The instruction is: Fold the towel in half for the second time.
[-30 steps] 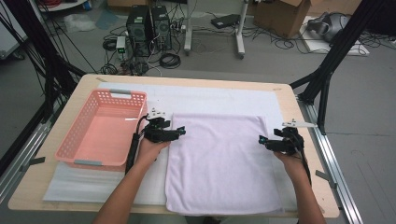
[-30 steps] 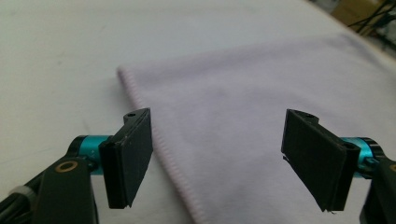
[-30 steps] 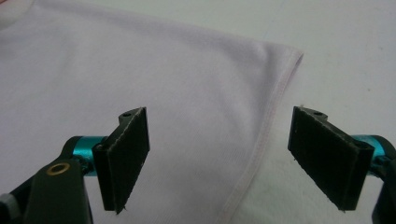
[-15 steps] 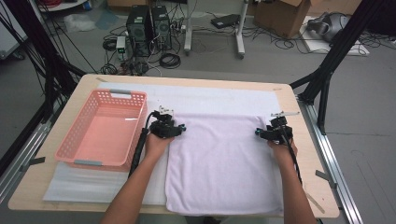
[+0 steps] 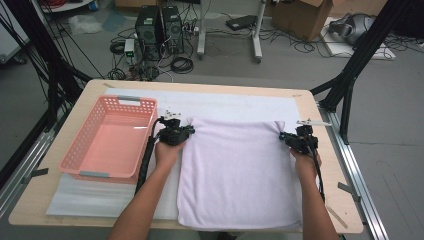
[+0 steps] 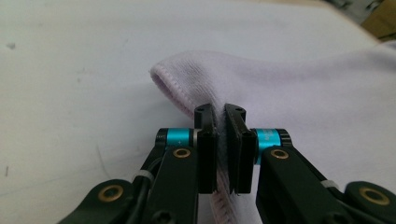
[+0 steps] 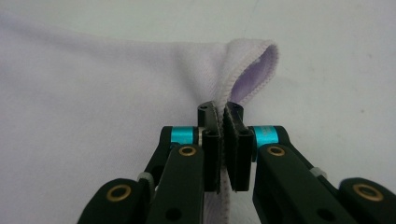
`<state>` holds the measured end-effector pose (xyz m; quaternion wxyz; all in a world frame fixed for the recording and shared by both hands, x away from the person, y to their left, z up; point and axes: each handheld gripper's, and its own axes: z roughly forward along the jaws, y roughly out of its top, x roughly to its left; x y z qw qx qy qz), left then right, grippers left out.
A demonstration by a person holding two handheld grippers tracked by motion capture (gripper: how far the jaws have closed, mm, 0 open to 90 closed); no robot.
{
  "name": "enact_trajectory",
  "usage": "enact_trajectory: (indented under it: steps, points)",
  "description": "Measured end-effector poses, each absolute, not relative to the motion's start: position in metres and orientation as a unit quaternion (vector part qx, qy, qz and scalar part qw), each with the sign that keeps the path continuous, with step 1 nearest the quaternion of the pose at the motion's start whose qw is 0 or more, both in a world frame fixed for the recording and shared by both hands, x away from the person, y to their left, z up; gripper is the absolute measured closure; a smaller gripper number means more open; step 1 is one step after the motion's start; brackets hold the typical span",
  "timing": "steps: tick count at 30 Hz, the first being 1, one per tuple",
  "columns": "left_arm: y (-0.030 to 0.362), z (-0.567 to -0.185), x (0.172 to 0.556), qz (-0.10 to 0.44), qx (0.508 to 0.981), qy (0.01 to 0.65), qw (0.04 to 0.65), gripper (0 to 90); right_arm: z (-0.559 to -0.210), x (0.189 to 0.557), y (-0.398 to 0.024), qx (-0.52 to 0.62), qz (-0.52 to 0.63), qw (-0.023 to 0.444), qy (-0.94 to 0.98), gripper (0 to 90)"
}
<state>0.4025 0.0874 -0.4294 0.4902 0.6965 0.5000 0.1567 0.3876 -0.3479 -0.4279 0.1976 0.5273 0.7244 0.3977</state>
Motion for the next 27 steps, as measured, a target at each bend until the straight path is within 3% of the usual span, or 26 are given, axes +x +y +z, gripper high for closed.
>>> enact_trajectory:
  steps: [12, 27]
  points:
    - [0.091, -0.404, 0.360, 0.165, 0.713, 0.443, 0.518, 83.4, -0.415, 0.341, -0.363, 0.498, 0.446, 0.203, 0.715, 86.3]
    - [0.109, -0.422, 0.301, 0.142, 0.738, 0.412, 0.514, 83.3, -0.417, 0.284, -0.365, 0.469, 0.450, 0.175, 0.740, 86.2]
